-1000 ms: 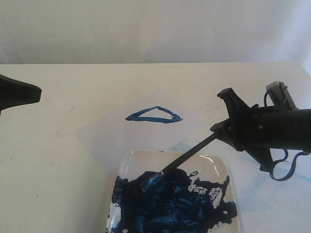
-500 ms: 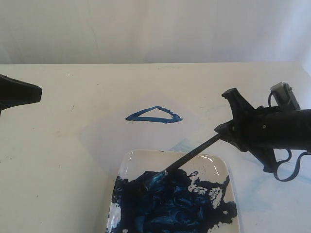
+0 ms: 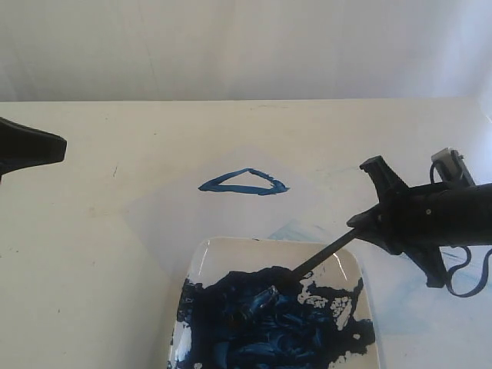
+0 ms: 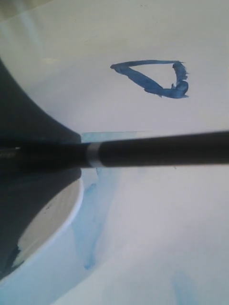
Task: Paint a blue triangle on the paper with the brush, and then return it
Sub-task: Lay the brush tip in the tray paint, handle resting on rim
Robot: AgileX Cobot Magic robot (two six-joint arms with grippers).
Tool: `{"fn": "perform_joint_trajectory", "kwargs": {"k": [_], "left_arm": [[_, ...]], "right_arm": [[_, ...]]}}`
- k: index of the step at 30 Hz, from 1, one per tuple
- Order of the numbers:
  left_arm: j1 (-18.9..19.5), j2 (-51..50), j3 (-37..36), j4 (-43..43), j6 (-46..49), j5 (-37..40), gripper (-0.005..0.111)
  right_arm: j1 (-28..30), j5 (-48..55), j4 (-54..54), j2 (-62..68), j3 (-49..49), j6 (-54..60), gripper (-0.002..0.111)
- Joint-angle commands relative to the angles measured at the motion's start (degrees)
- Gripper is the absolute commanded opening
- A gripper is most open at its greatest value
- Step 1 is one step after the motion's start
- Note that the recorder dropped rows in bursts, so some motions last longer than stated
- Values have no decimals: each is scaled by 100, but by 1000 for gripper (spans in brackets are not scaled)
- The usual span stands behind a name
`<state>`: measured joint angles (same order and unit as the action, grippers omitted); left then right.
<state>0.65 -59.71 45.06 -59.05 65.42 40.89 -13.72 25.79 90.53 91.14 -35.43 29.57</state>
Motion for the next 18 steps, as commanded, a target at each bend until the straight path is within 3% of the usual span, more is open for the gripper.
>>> {"fn": "perform_joint_trajectory", "kwargs": {"k": [1, 13, 18], "left_arm": [[-25, 38, -45, -175, -14, 75, 0], [-25, 38, -45, -175, -14, 75, 0], [-25, 38, -45, -175, 1, 75, 0]], "right_arm": [[51, -216, -92, 1, 20, -34, 0], [51, -670, -262, 38, 20, -34, 1], [51, -747, -262, 38, 20, -34, 17]]}}
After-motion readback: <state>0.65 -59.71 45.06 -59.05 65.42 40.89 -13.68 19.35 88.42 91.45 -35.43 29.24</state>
